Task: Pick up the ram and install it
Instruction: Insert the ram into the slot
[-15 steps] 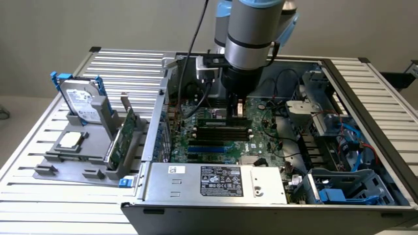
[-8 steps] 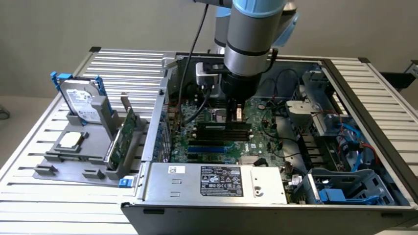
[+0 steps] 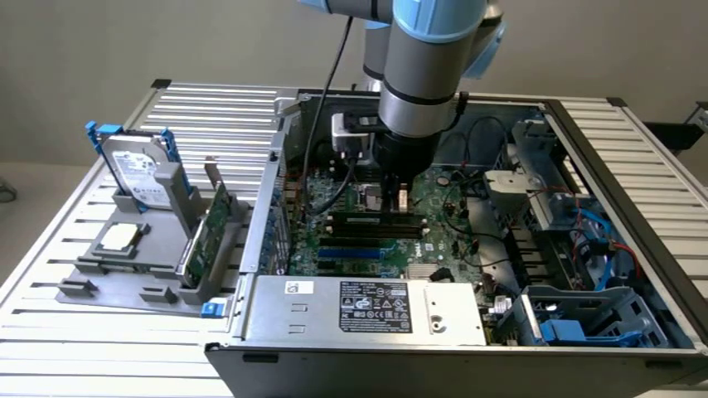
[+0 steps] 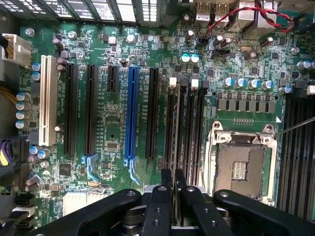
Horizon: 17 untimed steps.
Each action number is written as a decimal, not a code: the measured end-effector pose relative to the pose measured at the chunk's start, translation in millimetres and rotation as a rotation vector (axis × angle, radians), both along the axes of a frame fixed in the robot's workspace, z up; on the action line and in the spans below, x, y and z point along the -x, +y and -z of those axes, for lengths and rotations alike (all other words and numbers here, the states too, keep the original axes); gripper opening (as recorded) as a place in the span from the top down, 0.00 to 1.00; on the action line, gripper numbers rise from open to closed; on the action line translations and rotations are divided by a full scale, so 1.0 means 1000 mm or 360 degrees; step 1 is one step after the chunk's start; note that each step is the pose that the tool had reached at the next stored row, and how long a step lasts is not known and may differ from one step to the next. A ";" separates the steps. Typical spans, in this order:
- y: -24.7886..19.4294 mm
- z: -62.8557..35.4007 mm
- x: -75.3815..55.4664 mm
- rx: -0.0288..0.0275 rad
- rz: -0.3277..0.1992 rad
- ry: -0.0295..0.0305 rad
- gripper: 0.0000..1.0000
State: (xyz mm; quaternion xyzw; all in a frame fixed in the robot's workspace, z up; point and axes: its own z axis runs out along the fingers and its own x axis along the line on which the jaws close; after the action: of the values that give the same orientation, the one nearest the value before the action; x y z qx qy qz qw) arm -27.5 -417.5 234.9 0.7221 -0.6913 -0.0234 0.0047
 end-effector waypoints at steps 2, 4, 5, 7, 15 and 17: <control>0.0000 0.0001 0.000 0.00000 0.0000 0.00054 0.86; 0.0000 0.0002 -0.001 -0.00004 0.0000 0.00071 0.86; 0.0000 0.0002 -0.001 -0.00005 0.0000 0.00075 0.86; 0.0000 0.0003 -0.003 -0.00007 0.0000 0.00076 0.86; 0.0000 0.0015 -0.003 -0.00005 -0.0001 0.00095 0.86; 0.0000 0.0022 -0.003 0.00002 -0.0001 0.00106 0.86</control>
State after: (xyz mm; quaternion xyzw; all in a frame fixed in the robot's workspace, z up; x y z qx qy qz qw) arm -24.2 -417.5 232.7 0.7223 -0.6911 -0.0257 0.0071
